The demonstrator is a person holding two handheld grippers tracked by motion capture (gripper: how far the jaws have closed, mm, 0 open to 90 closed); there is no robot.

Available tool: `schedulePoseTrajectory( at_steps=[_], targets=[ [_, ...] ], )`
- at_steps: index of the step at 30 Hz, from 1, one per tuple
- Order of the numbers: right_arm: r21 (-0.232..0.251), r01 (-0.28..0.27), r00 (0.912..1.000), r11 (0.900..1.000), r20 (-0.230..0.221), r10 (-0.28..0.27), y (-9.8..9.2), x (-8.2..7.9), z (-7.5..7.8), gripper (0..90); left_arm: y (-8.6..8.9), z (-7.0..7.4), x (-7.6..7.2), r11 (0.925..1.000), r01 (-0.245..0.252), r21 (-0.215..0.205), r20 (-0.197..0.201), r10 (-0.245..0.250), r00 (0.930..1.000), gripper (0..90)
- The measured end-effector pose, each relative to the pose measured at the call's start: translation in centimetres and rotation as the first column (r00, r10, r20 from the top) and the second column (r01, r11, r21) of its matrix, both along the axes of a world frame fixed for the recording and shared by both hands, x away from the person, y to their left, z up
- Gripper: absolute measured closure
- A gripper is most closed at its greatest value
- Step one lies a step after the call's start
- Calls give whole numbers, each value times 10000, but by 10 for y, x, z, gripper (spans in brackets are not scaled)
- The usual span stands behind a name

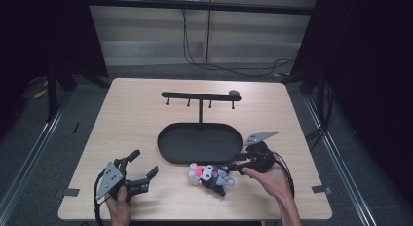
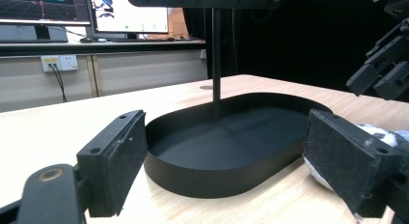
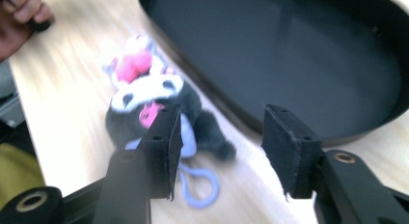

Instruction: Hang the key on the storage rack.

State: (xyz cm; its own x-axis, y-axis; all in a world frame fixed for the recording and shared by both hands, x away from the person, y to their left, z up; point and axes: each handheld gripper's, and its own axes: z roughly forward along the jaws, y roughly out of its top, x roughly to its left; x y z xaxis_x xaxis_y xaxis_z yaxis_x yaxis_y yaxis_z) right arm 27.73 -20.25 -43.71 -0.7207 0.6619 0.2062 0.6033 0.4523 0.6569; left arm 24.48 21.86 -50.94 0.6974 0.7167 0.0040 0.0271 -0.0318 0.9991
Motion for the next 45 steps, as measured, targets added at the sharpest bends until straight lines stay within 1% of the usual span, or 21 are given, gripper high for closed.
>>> schedulePoseTrajectory(
  at_steps=[1,4,6,7,8,12,15,18,20,22,23,25,27,29,32,33,37,40,41,44,45],
  targets=[
    [-61,-93,9999,9999,-56,93,-1,-1,1,506,0,0,0,10000,4,-24,-8,-4,10000,154],
    [-649,-494,9986,9967,-239,479,0,-3,1,524,0,0,0,10000,11,-25,-6,-11,10000,154],
    [-1009,-780,9959,9918,-544,728,0,-3,-1,517,0,0,0,10000,5,0,-4,-5,10000,154],
    [-1164,-782,9941,9901,-839,687,1,-3,-3,501,0,0,0,10000,7,-24,-5,-7,10000,154],
    [-1305,-842,9931,9879,-924,725,2,-3,-4,503,0,0,0,10000,8,-18,1,-8,10000,154],
    [-1686,-1354,9829,9763,-1474,1108,8,0,-12,503,0,0,0,10000,11,-17,10,-11,10000,154],
    [-1576,-1757,9708,9717,-1916,1445,11,5,-15,504,0,0,0,10000,13,-24,8,-13,10000,154],
    [-1840,-2128,9577,9596,-2338,1675,15,9,-17,518,0,0,0,10000,24,-9,19,-24,10000,154],
    [-1968,-2190,9547,9557,-2454,1682,16,11,-19,528,0,0,0,10000,16,-19,10,-16,10000,154],
    [-1997,-2388,9477,9503,-2613,1832,18,14,-22,539,0,0,0,10000,20,-10,18,-20,10000,154],
    [-2139,-2527,9459,9436,-2598,1944,19,15,-23,548,0,0,0,10000,20,-5,21,-20,10000,154],
    [-2246,-2776,9374,9341,-2763,2121,23,16,-25,552,0,0,0,10000,22,-2,21,-22,10000,154],
    [-2477,-2840,9367,9263,-2779,2129,27,16,-25,542,0,0,0,10000,17,-10,19,-17,10000,154],
    [-2740,-2984,9358,9143,-2724,2237,32,17,-27,525,0,0,0,9999,71,76,58,-71,10000,154],
    [-2861,-3110,9319,9063,-2790,2317,37,18,-31,529,0,0,0,10000,11,50,16,-12,10000,154],
    [-2923,-3241,9285,8997,-2804,2434,38,18,-32,541,0,0,0,10000,25,15,22,-25,10000,154],
    [-3138,-3274,9306,8913,-2702,2467,43,16,-32,629,0,0,0,10000,57,46,23,-57,10000,154],
    [-3207,-3315,9290,8873,-2747,2478,43,17,-32,638,0,0,0,10000,33,38,21,-33,10000,154],
    [-3235,-3380,9279,8838,-2714,2555,43,18,-32,639,0,0,0,10000,30,26,22,-30,10000,154],
    [-3240,-3485,9238,8795,-2774,2639,45,18,-32,642,0,0,0,10000,27,48,17,-27,10000,154],
    [-3245,-3471,9246,8799,-2755,2632,46,18,-32,642,0,0,0,10000,30,25,22,-30,10000,154]
  ],
)
